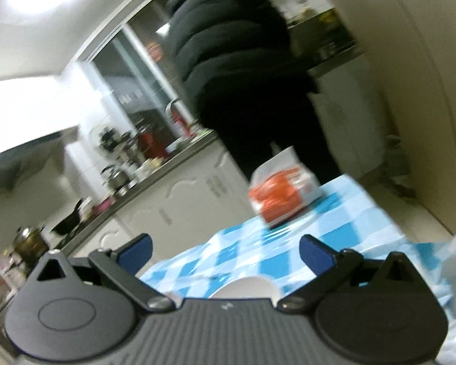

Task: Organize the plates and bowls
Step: 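Withdraw both grippers and move them toward the bowls, then close the left gripper on the pink-flower bowl rim while the right gripper grips it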

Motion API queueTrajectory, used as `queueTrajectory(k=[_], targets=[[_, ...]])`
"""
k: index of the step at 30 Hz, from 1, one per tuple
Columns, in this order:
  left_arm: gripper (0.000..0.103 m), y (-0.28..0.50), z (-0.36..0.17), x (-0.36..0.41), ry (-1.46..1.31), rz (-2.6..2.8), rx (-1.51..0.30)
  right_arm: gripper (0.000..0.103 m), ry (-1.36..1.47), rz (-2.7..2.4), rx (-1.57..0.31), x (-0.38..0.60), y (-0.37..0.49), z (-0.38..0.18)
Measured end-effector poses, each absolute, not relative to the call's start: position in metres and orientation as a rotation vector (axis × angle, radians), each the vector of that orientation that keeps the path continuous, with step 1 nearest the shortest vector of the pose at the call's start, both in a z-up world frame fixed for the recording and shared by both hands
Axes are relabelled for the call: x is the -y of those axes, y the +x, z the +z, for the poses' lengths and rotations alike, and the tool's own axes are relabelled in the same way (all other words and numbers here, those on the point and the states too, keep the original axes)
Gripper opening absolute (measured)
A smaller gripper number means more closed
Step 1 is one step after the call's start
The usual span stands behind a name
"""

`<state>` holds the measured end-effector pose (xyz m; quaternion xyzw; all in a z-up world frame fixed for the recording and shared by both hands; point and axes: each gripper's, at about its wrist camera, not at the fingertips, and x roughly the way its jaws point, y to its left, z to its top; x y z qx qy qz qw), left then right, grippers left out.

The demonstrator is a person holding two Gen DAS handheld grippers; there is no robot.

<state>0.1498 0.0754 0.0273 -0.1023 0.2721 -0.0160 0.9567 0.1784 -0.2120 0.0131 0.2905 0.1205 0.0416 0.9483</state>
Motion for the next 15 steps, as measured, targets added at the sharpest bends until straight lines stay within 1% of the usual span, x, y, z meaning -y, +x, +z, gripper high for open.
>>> queueTrajectory(k=[8,10,15], targets=[[0.103,0.171,0.034,-0.122,-0.272,0.040,-0.574,0.102,0.546,0.286,-0.349,0.158,0.188,0.019],[0.103,0.178,0.033,-0.131,-0.293,0.040,-0.580,0.100,0.550,0.332,-0.391,0.142,0.191,0.017],[0.103,0.198,0.029,-0.153,-0.339,0.025,-0.605,0.090,0.592,0.454,-0.503,0.104,0.203,0.008]])
